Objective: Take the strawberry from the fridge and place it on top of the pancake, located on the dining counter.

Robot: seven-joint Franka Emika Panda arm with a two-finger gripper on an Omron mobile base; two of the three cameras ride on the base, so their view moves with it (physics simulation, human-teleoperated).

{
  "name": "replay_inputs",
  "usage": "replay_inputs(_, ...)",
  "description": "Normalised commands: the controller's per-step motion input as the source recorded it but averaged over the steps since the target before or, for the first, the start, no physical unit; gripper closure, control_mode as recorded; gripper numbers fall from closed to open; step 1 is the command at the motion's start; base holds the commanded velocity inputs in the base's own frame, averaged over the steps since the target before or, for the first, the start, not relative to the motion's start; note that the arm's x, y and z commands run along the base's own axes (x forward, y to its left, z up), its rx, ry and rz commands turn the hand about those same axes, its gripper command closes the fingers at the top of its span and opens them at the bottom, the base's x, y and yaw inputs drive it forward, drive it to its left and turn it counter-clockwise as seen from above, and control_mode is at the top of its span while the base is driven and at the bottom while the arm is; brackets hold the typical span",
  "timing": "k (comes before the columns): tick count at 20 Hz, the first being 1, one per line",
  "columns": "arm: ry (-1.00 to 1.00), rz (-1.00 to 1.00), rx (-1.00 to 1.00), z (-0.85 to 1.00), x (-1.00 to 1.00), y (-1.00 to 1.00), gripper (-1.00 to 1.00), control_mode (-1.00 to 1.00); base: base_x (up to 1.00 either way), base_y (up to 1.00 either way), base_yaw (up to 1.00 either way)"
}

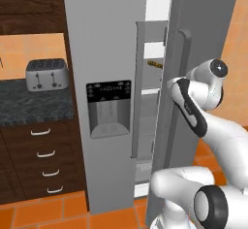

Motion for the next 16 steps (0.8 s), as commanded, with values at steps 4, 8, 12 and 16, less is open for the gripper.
replay_inputs(4, 0.18, 0.0, 0.0, -0.08, -0.85, -1.0, 1.0, -1.0, 0.0, 0.0, 0.0)
replay_inputs(8, 0.18, -0.07, 0.02, -0.03, -0.43, -1.0, 1.0, -1.0, 0.0, 0.0, 0.0)
replay_inputs(12, 0.17, -0.08, 0.04, 0.0, -0.19, -1.0, -1.0, -1.0, 0.0, 0.0, 0.0)
replay_inputs(16, 0.07, -0.08, 0.07, 0.0, -0.39, -1.0, -1.0, -1.0, 0.0, 0.0, 0.0)
